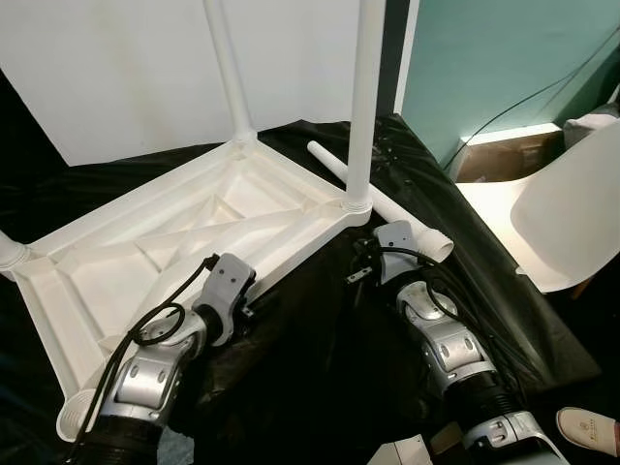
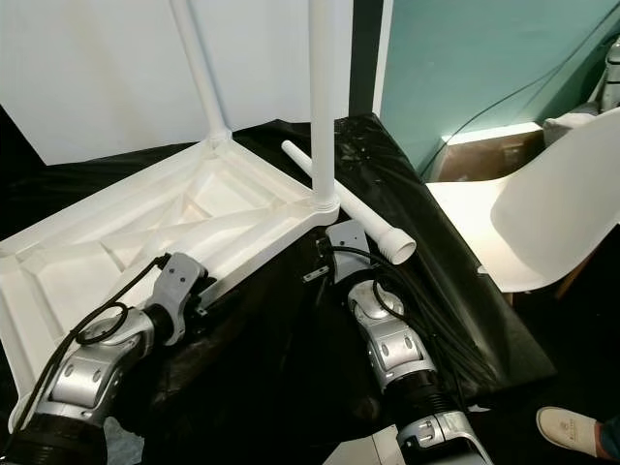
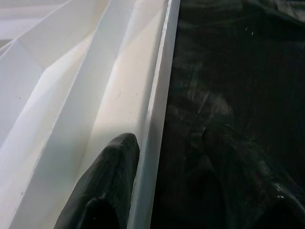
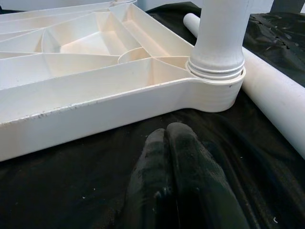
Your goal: Building children table
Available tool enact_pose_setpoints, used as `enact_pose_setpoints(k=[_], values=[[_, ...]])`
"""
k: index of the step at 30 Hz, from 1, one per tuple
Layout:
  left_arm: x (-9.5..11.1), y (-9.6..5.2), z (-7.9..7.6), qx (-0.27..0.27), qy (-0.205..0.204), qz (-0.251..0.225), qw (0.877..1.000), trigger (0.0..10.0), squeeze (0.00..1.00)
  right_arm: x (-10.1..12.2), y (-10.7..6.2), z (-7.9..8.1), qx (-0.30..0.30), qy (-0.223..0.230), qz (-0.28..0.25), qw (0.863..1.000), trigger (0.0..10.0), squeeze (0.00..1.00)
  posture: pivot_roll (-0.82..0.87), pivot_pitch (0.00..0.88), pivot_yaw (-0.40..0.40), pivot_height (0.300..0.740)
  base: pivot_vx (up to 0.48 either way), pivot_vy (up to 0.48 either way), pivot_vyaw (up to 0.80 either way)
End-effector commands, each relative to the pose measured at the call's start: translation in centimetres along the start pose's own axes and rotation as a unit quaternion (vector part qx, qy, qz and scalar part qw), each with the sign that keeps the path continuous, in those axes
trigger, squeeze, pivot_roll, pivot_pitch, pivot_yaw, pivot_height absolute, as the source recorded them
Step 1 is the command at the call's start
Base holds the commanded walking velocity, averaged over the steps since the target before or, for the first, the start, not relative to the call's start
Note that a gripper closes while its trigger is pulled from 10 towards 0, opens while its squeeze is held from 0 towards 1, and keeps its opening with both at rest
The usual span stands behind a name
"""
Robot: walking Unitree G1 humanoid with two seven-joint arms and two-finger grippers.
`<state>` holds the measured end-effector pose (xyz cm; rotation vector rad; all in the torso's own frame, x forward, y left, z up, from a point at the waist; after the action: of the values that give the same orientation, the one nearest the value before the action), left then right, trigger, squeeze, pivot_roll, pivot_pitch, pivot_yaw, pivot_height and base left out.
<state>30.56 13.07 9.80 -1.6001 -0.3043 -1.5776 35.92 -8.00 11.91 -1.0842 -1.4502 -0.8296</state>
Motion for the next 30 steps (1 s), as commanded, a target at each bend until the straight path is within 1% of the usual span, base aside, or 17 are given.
enact_pose_setpoints(k=[1,2,3,6,7,8,9,13,15,16,18,21,24,25,27,29,30], values=[[-1.0,0.0,-2.0,-0.095,-0.008,0.023,0.995,10.0,0.0,-0.2,0.2,0.1,0.002,-0.001,0.004,1.0,10.0,0.0,0.0,0.0,0.05,0.74,0.0,0.0,0.0],[-1.2,0.1,-1.8,-0.089,-0.008,0.033,0.995,10.0,0.0,-0.2,0.2,0.1,0.002,-0.001,0.004,1.0,10.0,0.0,0.0,0.0,0.05,0.74,0.0,0.0,0.0],[-2.3,0.5,-1.5,-0.076,-0.01,0.07,0.995,10.0,0.0,-0.2,0.2,0.1,0.001,-0.001,0.004,1.0,10.0,0.0,0.0,0.0,0.049,0.74,0.0,0.0,0.0],[-3.1,0.6,-1.7,-0.077,-0.012,0.097,0.992,10.0,0.0,-0.2,0.2,0.1,0.001,-0.001,0.004,1.0,10.0,0.0,0.0,0.0,0.049,0.74,0.0,0.0,0.0],[-3.4,0.9,-1.9,-0.072,-0.021,0.11,0.991,2.9,0.0,-0.2,0.1,0.1,0.001,-0.001,0.005,1.0,10.0,0.0,0.0,0.0,0.05,0.74,0.0,0.0,0.0],[-3.7,1.0,-2.0,-0.068,-0.027,0.119,0.99,2.9,0.0,-0.2,0.1,0.1,0.001,-0.001,0.005,1.0,10.0,0.0,0.0,0.0,0.05,0.74,0.0,0.0,0.0],[-3.8,1.4,-2.0,-0.055,-0.041,0.125,0.99,0.0,0.0,-0.2,0.1,0.1,0.0,0.0,0.005,1.0,10.0,0.0,0.0,0.0,0.05,0.74,0.0,0.0,0.0],[-3.9,2.3,-2.1,-0.022,-0.066,0.127,0.989,0.0,0.0,-0.2,0.1,0.1,-0.001,0.001,0.005,1.0,10.0,0.0,0.0,0.0,0.051,0.74,0.0,0.0,0.0],[-3.6,3.3,-1.2,0.034,-0.096,0.113,0.988,0.0,0.0,-0.2,0.1,0.0,-0.002,0.002,0.004,1.0,10.0,0.0,-0.01,0.0,0.052,0.74,0.0,0.0,0.0],[-3.6,3.3,-1.2,0.034,-0.096,0.113,0.988,0.0,0.0,-0.2,0.1,0.0,-0.002,0.002,0.004,1.0,10.0,0.0,-0.01,0.0,0.052,0.74,0.0,0.0,0.0],[-3.3,4.0,-0.1,0.095,-0.137,0.102,0.981,0.0,0.0,-0.1,0.1,0.0,-0.003,0.003,0.004,1.0,10.0,0.0,-0.01,0.0,0.052,0.74,0.0,0.0,0.0],[-3.3,4.1,0.1,0.106,-0.145,0.1,0.979,0.0,0.0,-0.1,0.1,0.0,-0.003,0.003,0.004,1.0,10.0,0.0,-0.01,0.0,0.052,0.74,0.0,0.0,0.0],[-3.8,4.0,2.1,0.209,-0.228,0.087,0.947,0.0,0.0,-0.2,0.1,0.0,-0.003,0.004,0.004,1.0,10.0,0.0,-0.01,0.0,0.052,0.74,0.0,0.0,0.0],[-3.8,4.0,2.1,0.209,-0.228,0.087,0.947,0.0,0.0,-0.2,0.1,0.0,-0.003,0.004,0.004,1.0,10.0,0.0,-0.01,0.0,0.052,0.74,0.0,0.0,0.0],[-4.3,3.7,2.6,0.254,-0.264,0.086,0.927,0.0,0.0,-0.2,0.1,0.0,-0.003,0.005,0.005,1.0,10.0,0.0,0.0,0.0,0.053,0.74,0.0,0.0,0.0],[-4.5,3.6,2.7,0.268,-0.272,0.088,0.92,0.0,0.0,-0.2,0.1,0.0,-0.003,0.005,0.005,1.0,10.0,0.0,0.0,0.0,0.053,0.74,0.0,0.0,0.0],[-4.5,3.6,2.7,0.268,-0.272,0.088,0.92,0.0,0.0,-0.2,0.1,0.0,-0.003,0.005,0.005,1.0,10.0,0.0,0.0,0.0,0.053,0.74,0.0,0.0,0.0]])
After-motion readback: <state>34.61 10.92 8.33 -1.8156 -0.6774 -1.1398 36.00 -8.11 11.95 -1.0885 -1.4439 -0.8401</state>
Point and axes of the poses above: a point about 5 cm out from each wrist's last joint towards the gripper, its own y axis pointing out of the wrist towards the gripper, its own x axis along the axis of the wrist's last joint, z = x × y, the point moved 4 cm from there along y, pointing out of the wrist towards the gripper, and after that the axes turned 1 degree about y, right-handed, at the moved point
